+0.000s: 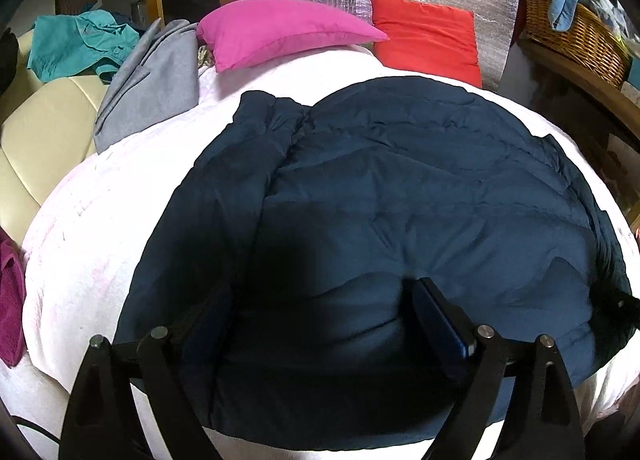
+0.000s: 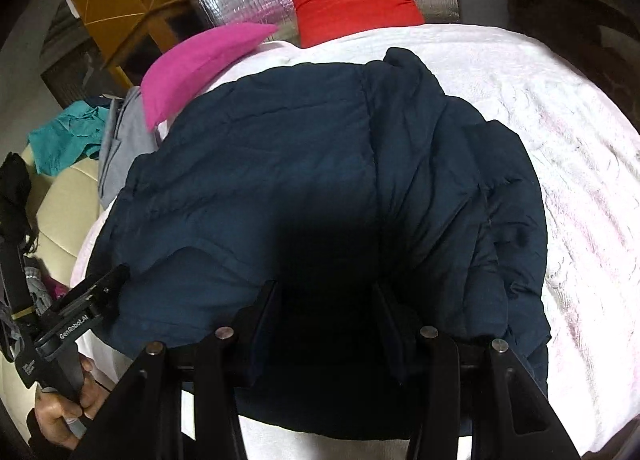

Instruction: Fold large clothes

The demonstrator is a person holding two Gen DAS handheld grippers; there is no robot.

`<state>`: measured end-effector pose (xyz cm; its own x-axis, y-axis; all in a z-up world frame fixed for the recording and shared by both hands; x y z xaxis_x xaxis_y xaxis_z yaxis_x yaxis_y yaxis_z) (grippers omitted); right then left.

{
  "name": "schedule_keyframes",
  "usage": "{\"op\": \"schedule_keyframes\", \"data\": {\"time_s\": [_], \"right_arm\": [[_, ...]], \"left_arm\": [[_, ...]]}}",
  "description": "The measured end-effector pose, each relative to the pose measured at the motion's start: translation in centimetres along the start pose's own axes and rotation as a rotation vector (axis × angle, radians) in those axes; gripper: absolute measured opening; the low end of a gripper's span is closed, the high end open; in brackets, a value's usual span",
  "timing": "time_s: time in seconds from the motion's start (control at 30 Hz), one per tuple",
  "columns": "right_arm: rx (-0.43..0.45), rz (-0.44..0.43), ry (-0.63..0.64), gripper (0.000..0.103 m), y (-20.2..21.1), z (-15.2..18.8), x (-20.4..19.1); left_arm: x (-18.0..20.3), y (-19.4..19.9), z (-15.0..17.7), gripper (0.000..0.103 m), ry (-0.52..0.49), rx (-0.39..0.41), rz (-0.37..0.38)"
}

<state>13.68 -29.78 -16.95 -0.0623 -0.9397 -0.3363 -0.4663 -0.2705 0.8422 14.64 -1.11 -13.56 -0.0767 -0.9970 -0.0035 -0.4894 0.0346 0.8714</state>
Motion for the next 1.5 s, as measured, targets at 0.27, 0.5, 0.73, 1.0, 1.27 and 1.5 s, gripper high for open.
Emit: {"op": "schedule_keyframes", "data": {"time_s": [0.27, 0.5, 0.73, 1.0, 1.27, 1.5], "right_arm": [[0.068, -0.105, -0.038, 0.052, 3.6, 2.2, 0.8], [0.046, -0.175, -0.079, 0.054, 4.1, 3.3, 2.2], [-0.015, -0.194, -0.127, 0.054, 2.6, 2.9, 2.9], [-0.097, -0.458, -0.326, 0.071, 2.7, 7.1, 5.0], [-0.077, -0.566, -0.619, 0.071, -1.5, 6.3, 8.7], [0.027, -0.578, -0.629, 0.055, -2.4, 5.3, 8.3]], "left_arm": [[-1.8, 2.9, 1.7, 0.092, 0.01, 0.058, -0.065], [-3.8, 0.7, 2.7, 0.092, 0.047, -0.034, -0.065], [-4.0, 0.8, 3.0, 0.094, 0.061, -0.068, -0.057], [-7.5, 1.0, 6.3, 0.094, 0.293, -0.179, 0.234], [-11.6, -2.5, 5.1, 0.094, 0.579, -0.219, 0.443], [-11.5, -3.5, 3.2, 0.083, 0.599, -0.167, 0.468]]}}
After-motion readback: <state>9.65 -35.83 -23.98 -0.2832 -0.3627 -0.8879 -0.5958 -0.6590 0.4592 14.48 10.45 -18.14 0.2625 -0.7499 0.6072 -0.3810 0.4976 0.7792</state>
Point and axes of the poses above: each gripper's, at about its wrist camera, not at the fingertips, and y roughly against the way its jaws point, x to its right, z to its underside, the point moved 1 cm from there along -y, roughly the way its jaws point, and after that the axes turned 12 degrees about -x, right-handed, at the moved point
